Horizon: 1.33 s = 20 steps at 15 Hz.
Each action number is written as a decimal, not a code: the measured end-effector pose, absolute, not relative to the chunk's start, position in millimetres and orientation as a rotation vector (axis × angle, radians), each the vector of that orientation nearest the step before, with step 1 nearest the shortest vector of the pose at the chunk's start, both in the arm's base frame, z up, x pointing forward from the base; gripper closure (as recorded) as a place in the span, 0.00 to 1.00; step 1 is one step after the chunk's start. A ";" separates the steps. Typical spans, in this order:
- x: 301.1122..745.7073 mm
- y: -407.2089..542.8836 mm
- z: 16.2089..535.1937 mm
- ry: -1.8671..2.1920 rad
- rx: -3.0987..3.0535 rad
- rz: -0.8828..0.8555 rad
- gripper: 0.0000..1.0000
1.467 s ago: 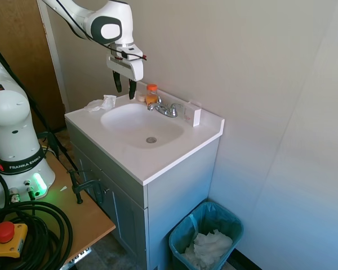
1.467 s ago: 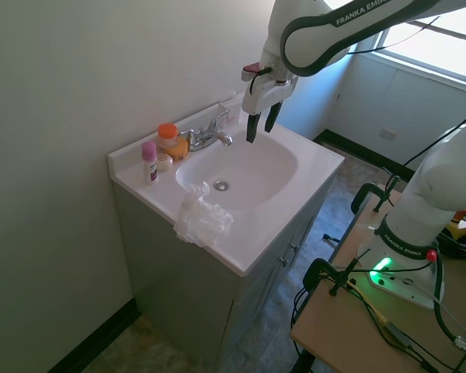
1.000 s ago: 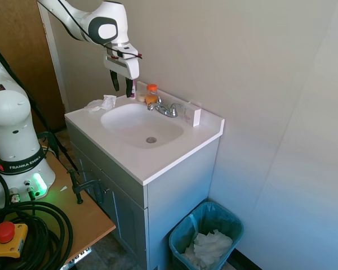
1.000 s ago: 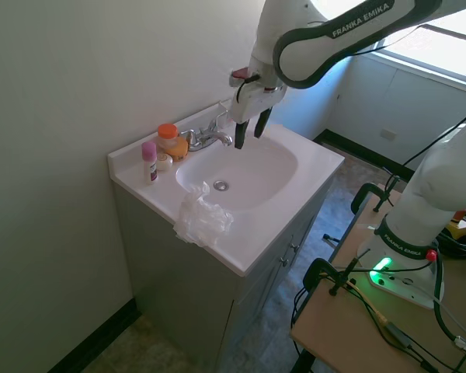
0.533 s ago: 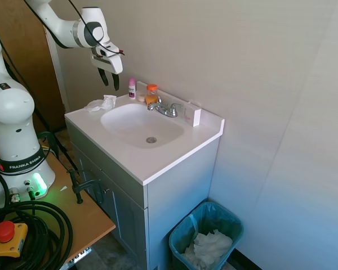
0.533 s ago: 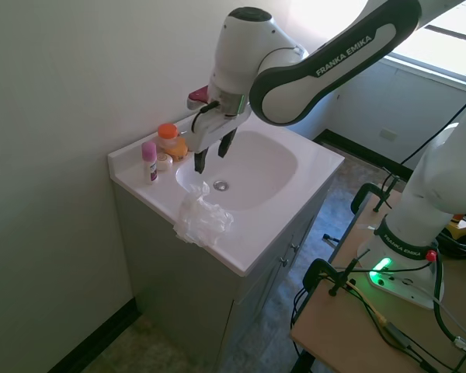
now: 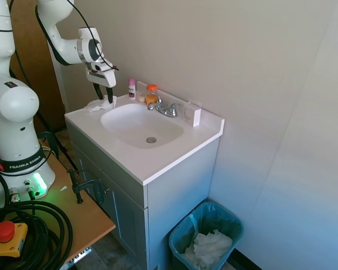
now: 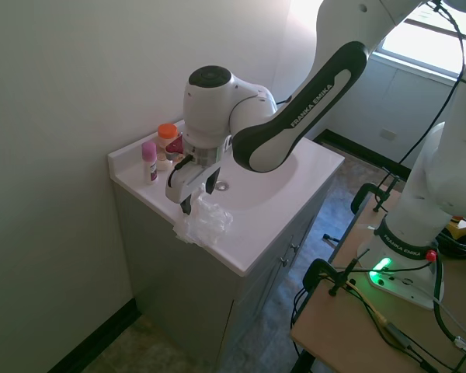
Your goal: Throw the tissue in the trash bin
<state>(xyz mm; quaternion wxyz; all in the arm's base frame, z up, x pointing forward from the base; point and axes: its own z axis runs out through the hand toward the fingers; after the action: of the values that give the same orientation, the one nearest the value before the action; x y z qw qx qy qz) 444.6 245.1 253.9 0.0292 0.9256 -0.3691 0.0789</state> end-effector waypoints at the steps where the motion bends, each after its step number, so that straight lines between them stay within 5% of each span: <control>1: 446.6 243.7 248.8 -1.145 2.848 0.236 1.00; 20: 459.3 232.0 256.1 -1.254 2.843 0.210 1.00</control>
<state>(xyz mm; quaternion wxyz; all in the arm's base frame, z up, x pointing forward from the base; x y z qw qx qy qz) 459.3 232.0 256.1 0.0138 0.9128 -0.4026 0.0675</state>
